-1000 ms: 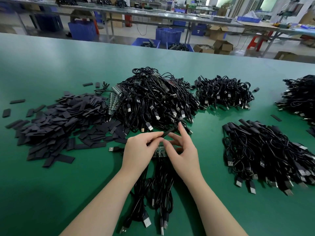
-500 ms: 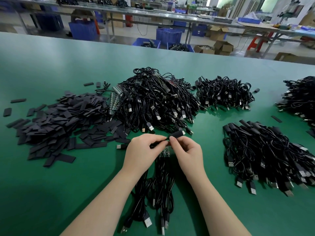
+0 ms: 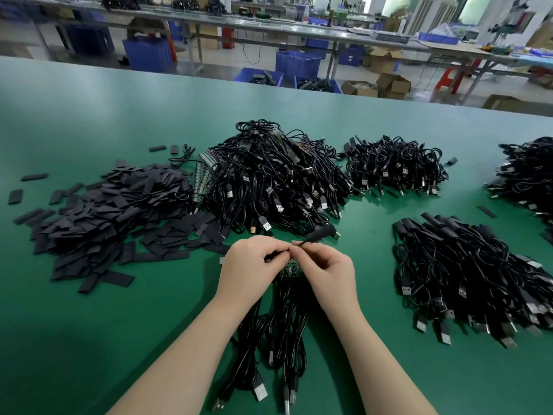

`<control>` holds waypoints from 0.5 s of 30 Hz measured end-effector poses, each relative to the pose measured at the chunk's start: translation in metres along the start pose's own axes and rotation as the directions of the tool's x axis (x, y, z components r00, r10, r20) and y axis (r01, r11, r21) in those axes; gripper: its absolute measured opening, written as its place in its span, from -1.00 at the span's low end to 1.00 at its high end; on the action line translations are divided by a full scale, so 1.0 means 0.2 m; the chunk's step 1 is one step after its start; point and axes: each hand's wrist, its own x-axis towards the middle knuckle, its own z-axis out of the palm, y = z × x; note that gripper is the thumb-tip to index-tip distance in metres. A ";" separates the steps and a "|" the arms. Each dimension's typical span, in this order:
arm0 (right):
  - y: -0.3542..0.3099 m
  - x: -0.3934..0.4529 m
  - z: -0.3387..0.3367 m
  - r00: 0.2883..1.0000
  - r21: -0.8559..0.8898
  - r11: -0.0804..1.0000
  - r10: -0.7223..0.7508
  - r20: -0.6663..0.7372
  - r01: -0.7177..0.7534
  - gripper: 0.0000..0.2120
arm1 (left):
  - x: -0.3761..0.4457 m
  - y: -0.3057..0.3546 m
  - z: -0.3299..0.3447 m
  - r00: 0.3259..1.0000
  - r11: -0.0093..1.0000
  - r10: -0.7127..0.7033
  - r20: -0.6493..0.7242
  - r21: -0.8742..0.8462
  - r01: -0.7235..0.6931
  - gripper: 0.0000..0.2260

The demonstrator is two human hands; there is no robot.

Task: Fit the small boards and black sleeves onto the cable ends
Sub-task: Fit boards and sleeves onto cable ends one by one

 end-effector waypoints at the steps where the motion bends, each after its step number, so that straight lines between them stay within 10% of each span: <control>1: 0.00 0.00 0.00 1.000 -0.003 1.000 -0.005 -0.001 0.005 -0.86 | 0.00 0.00 0.00 1.000 1.000 0.008 0.000 -0.005 -0.008 -0.84; 10: -0.26 0.07 -0.26 0.942 0.409 0.902 0.004 -0.336 0.142 -0.90 | 0.02 0.01 -0.02 0.980 0.998 0.066 -0.187 0.024 -0.063 -0.74; 15: -0.45 0.19 -0.67 0.761 -0.515 0.852 -0.397 -0.513 0.097 -0.78 | 0.02 -0.01 -0.01 0.979 1.000 0.013 -0.202 0.006 -0.012 -0.78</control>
